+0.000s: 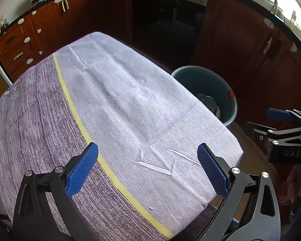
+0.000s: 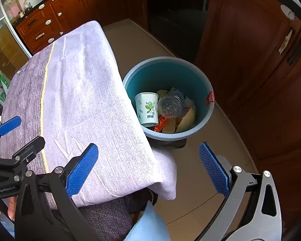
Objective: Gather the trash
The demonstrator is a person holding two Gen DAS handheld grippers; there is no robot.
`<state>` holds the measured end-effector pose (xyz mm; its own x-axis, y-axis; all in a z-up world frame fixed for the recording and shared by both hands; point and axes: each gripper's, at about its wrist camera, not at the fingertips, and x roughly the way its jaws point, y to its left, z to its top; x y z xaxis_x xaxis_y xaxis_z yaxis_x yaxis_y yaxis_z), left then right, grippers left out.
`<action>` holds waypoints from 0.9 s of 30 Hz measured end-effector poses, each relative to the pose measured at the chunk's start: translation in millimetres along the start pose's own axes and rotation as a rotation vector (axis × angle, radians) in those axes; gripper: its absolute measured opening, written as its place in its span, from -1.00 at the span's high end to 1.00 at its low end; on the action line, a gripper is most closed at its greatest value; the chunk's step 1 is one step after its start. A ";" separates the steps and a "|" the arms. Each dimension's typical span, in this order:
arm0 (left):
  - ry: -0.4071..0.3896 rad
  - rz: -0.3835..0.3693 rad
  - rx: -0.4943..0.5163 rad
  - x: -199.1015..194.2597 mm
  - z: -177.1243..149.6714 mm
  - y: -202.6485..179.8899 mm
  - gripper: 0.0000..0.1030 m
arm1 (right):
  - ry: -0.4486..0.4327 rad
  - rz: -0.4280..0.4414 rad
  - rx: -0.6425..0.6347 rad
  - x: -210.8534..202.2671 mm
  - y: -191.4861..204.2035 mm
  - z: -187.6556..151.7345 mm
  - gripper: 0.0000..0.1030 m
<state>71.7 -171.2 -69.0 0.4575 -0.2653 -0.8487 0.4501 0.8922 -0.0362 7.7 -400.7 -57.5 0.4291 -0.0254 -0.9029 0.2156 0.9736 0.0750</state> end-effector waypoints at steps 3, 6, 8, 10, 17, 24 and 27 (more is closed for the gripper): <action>0.003 -0.004 0.000 0.7 -0.4 0.3 -0.92 | 0.001 -0.001 -0.001 0.6 0.3 1.2 -0.87; 0.000 -0.007 0.001 -0.1 -0.6 1.3 -0.92 | -0.001 -0.002 -0.003 0.6 1.2 1.9 -0.87; -0.002 -0.002 0.003 -0.7 -1.2 1.7 -0.92 | -0.002 -0.004 -0.006 0.5 2.1 2.5 -0.87; -0.001 0.003 0.003 -1.1 -1.8 2.5 -0.92 | -0.002 -0.004 -0.007 0.3 2.7 2.7 -0.87; 0.007 0.017 -0.003 -3.3 -3.6 6.3 -0.92 | -0.006 -0.008 -0.007 -2.1 2.6 3.5 -0.87; 0.005 0.026 0.007 -7.7 -4.7 4.3 -0.92 | -0.020 -0.013 -0.001 -8.3 1.2 3.1 -0.87; 0.007 0.032 0.009 -9.3 -6.2 3.8 -0.92 | -0.023 -0.017 0.002 -10.6 0.5 2.1 -0.87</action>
